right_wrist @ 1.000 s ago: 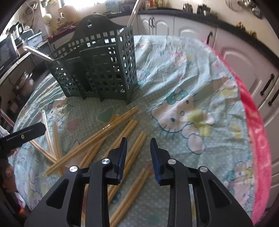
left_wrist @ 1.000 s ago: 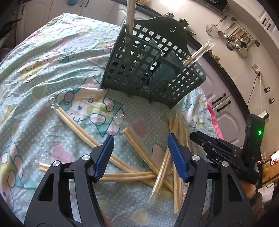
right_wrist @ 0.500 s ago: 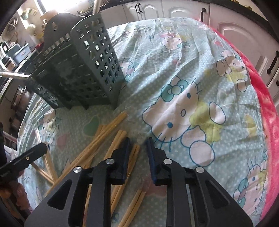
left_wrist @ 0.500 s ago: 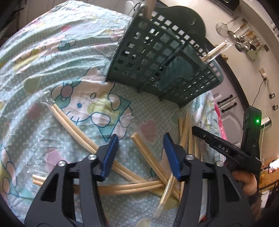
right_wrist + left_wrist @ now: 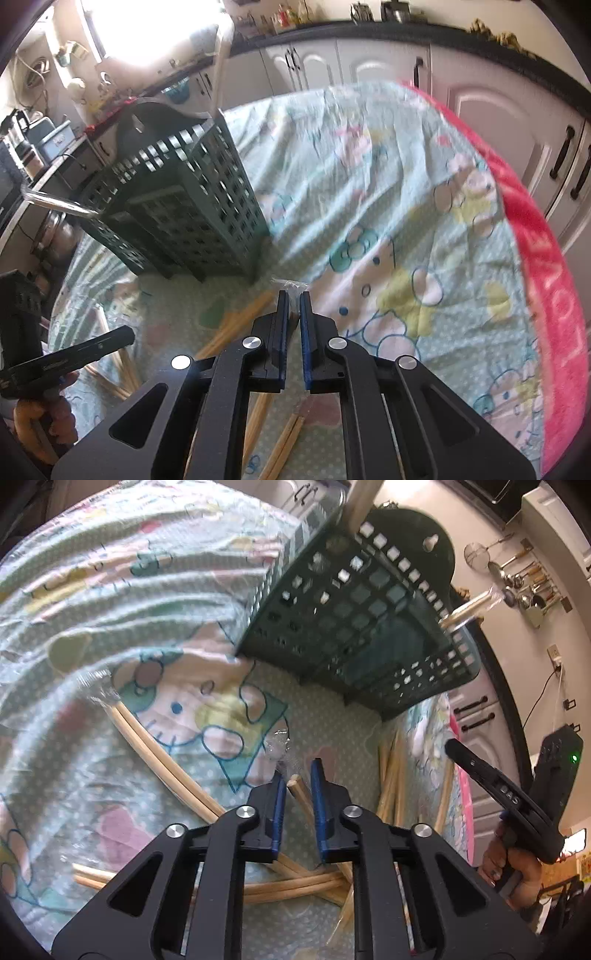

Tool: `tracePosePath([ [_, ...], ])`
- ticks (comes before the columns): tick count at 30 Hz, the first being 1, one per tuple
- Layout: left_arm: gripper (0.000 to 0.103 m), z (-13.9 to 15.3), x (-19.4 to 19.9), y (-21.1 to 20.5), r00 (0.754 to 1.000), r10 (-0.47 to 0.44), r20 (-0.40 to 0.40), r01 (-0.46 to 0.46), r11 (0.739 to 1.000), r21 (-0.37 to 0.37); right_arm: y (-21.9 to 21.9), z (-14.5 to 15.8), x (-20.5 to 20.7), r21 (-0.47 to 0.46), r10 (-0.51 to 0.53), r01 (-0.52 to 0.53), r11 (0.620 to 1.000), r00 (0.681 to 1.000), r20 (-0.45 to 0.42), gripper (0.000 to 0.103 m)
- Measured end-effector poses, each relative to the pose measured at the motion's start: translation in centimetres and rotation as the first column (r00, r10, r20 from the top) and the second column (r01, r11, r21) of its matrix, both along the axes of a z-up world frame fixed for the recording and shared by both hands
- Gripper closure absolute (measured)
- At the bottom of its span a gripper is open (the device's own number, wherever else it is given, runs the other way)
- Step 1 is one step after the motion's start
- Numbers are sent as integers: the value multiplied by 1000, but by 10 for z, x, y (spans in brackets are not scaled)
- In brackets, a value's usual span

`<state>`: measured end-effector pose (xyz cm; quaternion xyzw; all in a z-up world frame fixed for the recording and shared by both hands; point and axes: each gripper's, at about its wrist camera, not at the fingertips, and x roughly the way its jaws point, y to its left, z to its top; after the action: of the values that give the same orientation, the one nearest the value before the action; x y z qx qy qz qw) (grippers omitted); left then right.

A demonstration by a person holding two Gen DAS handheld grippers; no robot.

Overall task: Organize utensils
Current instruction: 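Close the right gripper on a chopstick while the left gripper grasps another chopstick, then lift both held chopsticks upright and carry them above the caddy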

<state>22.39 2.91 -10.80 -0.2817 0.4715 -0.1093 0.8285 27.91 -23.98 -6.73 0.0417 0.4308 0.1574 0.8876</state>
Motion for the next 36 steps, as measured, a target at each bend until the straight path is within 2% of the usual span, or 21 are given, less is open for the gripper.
tracePosePath([
  [7,98,35,-15,11,993,31,111,-34,999,23,2,37,-20,20,24,-26,999,995,94,97],
  [11,98,62,-27,18,979,55,199,-75,993,96,8,60,-34,31,53,-58,998,988,148,98],
  [16,99,88,-42,21,956,83,280,-124,983,133,23,87,-53,19,99,-106,994,969,226,98],
  [23,100,124,-61,20,924,82,374,-142,981,136,39,117,-78,19,152,-166,986,939,309,98],
  [32,100,154,-80,7,891,50,452,-120,985,127,47,140,-98,40,159,-187,981,912,378,98],
  [36,100,170,-82,2,874,26,485,-107,984,140,49,155,-105,58,159,-203,977,888,430,98],
])
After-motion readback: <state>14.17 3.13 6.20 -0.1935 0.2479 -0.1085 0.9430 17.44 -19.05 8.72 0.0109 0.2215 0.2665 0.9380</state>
